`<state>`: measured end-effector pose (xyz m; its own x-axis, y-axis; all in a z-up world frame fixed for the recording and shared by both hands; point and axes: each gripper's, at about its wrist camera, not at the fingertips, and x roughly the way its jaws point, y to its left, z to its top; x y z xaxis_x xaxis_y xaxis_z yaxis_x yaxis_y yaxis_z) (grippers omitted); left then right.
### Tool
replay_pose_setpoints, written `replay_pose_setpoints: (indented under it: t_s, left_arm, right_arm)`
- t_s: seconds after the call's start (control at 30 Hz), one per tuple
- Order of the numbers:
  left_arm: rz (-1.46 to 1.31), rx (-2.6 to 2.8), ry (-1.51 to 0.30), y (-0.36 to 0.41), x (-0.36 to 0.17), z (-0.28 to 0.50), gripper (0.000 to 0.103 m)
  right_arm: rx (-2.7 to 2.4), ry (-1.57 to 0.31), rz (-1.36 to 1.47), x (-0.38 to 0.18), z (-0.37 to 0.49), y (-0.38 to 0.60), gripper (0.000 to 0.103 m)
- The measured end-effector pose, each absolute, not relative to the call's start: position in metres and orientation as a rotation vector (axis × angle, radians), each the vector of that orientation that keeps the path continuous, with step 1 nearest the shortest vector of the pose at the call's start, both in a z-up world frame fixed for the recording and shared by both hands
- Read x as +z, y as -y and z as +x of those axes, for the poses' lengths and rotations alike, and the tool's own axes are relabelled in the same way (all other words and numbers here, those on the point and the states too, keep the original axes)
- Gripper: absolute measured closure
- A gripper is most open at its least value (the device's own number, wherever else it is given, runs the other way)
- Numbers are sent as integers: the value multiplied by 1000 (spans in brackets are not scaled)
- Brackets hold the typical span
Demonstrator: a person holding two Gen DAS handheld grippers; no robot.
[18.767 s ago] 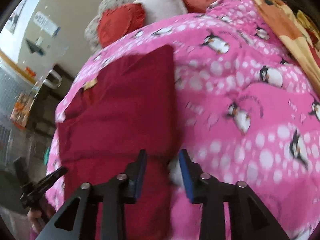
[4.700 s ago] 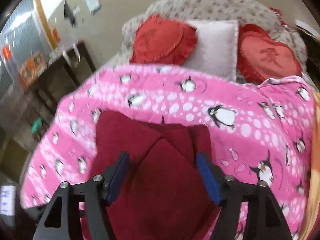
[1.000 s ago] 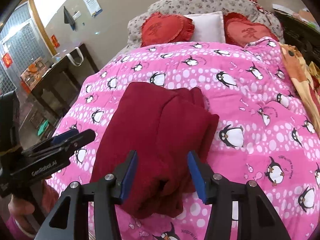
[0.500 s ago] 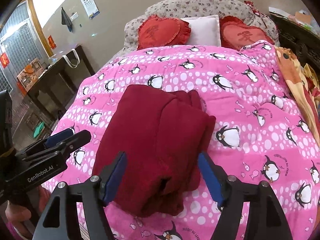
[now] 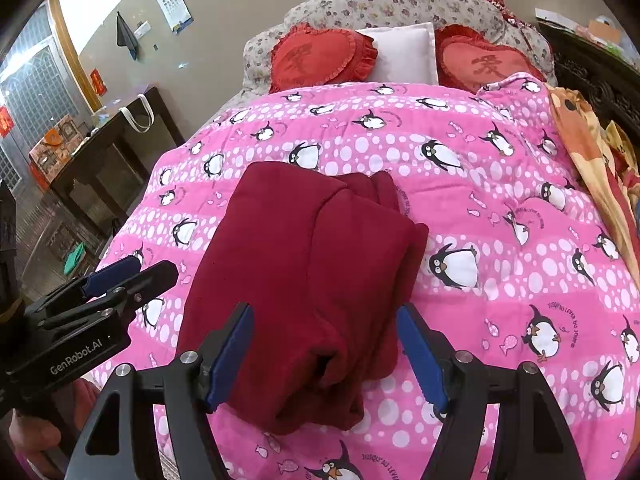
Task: Fold small clothes
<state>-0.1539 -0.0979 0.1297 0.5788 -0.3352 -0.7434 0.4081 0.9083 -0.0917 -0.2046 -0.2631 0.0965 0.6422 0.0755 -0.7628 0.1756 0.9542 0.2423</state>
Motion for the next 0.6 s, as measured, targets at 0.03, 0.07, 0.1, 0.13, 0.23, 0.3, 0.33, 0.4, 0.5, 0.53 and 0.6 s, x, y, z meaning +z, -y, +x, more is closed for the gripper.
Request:
replay_pose_setpoints:
  t_s: [0.03,0.07,0.1,0.13,0.23,0.3,0.33,0.4,0.5,0.53,0.6]
  left_arm:
    - [94,-436,-849,98,130,-153,40]
    - [93,-436,-849,98,130,-154,40]
    - [92,-436,-849,98,130,-154,40]
    - [92,-436,-850,98,130,-154,40]
    - [96,-435,-854,99,129,-153,40]
    - [98,-435,-858,100,127,-152,40]
    - [99,-435,-861,100,127,-152,40]
    - [100,-434,-864,100,126,-151,40]
    - [99,-433,-867,100,124,-149,40]
    - [100,-433,-866,100,125,-149,40]
    - [101,-432,-864,100,125,-149,40]
  right_arm:
    - [-58,-877,310,96,-204,264,32]
    - [-59,-878,311,96,-204,264,32]
    - [-59,-880,314,95,-204,264,32]
    - [-58,-881,316,95,-204,265,32]
    - [-57,-885,316,94,-203,264,32]
    - [-55,-887,315,93,-203,264,32]
    - [-55,-889,315,93,-202,264,32]
    - [-54,-892,315,93,-201,263,32]
    - [-53,-895,318,91,-200,264,32]
    - [-53,-897,320,91,-199,264,32]
    - [-51,-903,325,89,-198,265,32]
